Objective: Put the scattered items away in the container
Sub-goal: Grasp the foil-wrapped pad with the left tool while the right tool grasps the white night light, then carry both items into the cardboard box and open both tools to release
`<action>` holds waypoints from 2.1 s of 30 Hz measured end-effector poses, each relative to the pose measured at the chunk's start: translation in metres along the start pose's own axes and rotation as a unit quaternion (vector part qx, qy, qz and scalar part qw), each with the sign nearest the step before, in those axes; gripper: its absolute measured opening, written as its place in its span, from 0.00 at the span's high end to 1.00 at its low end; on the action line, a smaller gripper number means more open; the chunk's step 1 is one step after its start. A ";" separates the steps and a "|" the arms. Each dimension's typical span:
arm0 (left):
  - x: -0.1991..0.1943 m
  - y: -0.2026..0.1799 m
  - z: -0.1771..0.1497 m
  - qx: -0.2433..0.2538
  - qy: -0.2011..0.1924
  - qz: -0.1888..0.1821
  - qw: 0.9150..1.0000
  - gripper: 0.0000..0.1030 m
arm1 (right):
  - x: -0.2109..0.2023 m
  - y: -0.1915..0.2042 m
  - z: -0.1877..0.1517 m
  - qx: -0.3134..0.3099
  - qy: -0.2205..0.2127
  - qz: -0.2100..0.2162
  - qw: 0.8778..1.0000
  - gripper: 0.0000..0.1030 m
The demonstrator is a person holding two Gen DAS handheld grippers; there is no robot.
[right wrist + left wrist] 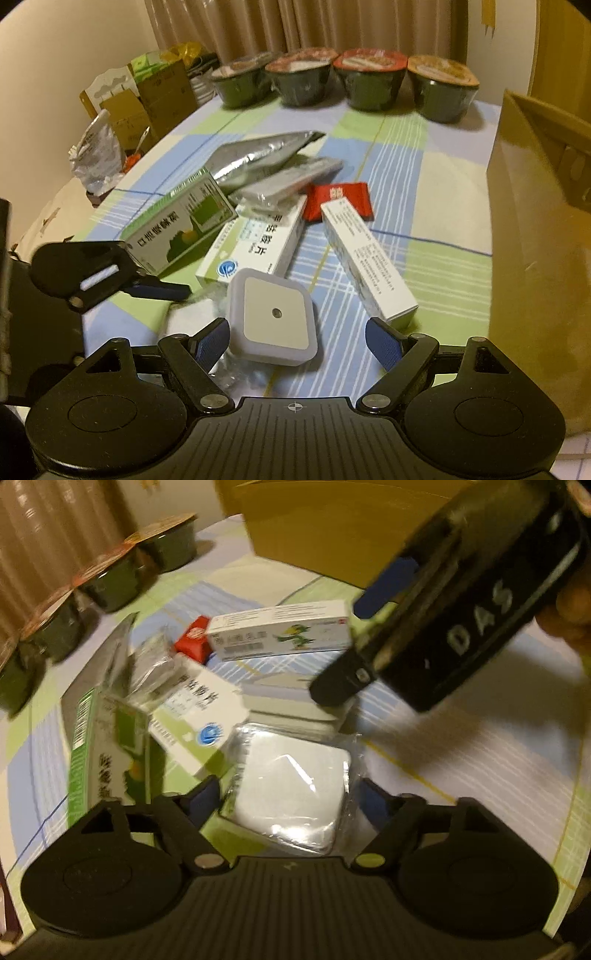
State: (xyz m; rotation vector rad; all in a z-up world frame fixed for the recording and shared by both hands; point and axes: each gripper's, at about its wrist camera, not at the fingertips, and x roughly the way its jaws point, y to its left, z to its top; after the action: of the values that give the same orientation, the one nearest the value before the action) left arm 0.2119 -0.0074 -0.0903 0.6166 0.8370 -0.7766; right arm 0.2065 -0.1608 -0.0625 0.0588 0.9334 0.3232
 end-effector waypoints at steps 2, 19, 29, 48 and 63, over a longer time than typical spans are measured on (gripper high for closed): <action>-0.005 0.004 -0.002 -0.027 0.009 -0.001 1.000 0.30 | 0.006 -0.001 -0.001 0.002 0.001 0.009 1.000 0.16; -0.017 0.015 -0.021 -0.033 0.022 -0.055 0.998 0.19 | 0.038 -0.021 0.003 0.085 0.027 0.066 0.994 0.17; -0.021 0.014 -0.025 -0.080 0.033 -0.047 0.995 0.35 | 0.030 -0.009 -0.003 0.048 0.014 0.043 0.998 0.34; -0.087 -0.023 0.042 -0.137 -0.025 -0.020 0.990 0.35 | -0.130 -0.047 0.000 0.069 -0.115 -0.084 0.987 0.34; -0.099 -0.086 0.193 -0.122 -0.106 -0.045 0.986 0.35 | -0.219 -0.144 -0.022 0.131 -0.151 -0.180 0.963 0.34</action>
State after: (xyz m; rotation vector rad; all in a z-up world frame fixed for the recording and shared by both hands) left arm 0.1804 -0.1643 0.0788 0.2739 0.7530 -0.7909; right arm 0.1040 -0.3647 0.0679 0.1740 0.6605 -0.1467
